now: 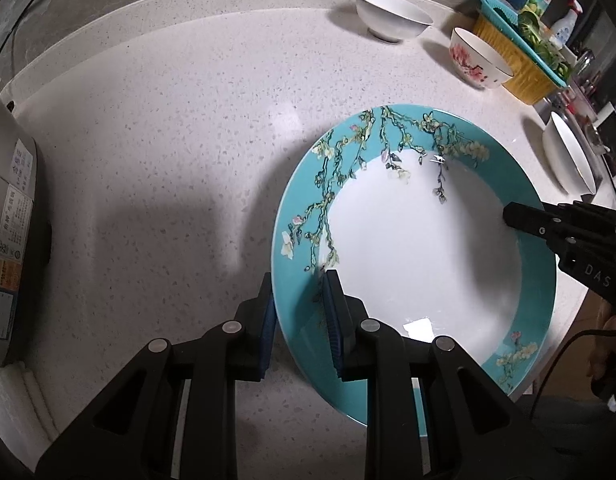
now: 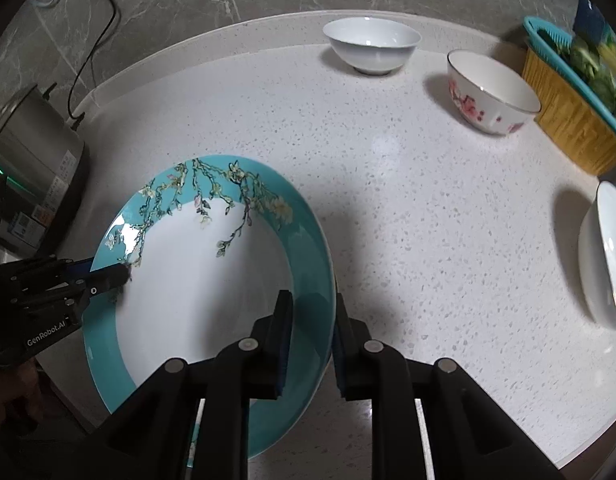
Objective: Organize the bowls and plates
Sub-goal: 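Lift the second teal-rimmed plate with both grippers toward the plate stack, then lower the teal-rimmed plate onto the stack by the rice cooker, open both grippers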
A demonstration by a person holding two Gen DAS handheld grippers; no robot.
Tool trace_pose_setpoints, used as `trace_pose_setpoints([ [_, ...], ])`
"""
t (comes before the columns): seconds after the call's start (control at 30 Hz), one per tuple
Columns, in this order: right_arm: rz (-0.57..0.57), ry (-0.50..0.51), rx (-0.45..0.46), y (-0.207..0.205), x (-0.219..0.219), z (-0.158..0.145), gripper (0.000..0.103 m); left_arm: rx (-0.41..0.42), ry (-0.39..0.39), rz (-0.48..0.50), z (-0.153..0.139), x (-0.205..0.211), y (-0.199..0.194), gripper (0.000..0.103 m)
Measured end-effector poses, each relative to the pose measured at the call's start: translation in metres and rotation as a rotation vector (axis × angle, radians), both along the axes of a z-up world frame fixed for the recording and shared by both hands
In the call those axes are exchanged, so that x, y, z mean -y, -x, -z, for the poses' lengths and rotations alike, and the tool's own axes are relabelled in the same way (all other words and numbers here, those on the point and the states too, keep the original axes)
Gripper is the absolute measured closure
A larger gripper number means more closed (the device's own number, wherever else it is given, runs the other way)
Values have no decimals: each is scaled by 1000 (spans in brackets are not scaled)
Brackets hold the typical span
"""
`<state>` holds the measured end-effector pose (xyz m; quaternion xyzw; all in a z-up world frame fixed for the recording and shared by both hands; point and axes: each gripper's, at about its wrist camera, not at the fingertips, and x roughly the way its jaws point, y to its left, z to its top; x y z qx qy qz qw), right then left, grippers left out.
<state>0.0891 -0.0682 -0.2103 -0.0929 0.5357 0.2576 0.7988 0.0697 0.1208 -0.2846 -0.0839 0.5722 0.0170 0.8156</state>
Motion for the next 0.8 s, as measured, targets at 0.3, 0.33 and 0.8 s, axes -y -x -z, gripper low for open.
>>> trace_pose_setpoints([
  [0.3, -50, 94, 70, 13, -5, 12, 77, 10, -58, 37, -3, 8, -5, 83],
  [0.33, -57, 102, 79, 15, -6, 12, 76, 10, -59, 38, -4, 8, -5, 82],
  [0.8, -73, 162, 161, 28, -12, 3, 42, 181, 1, -46, -56, -15, -5, 37],
])
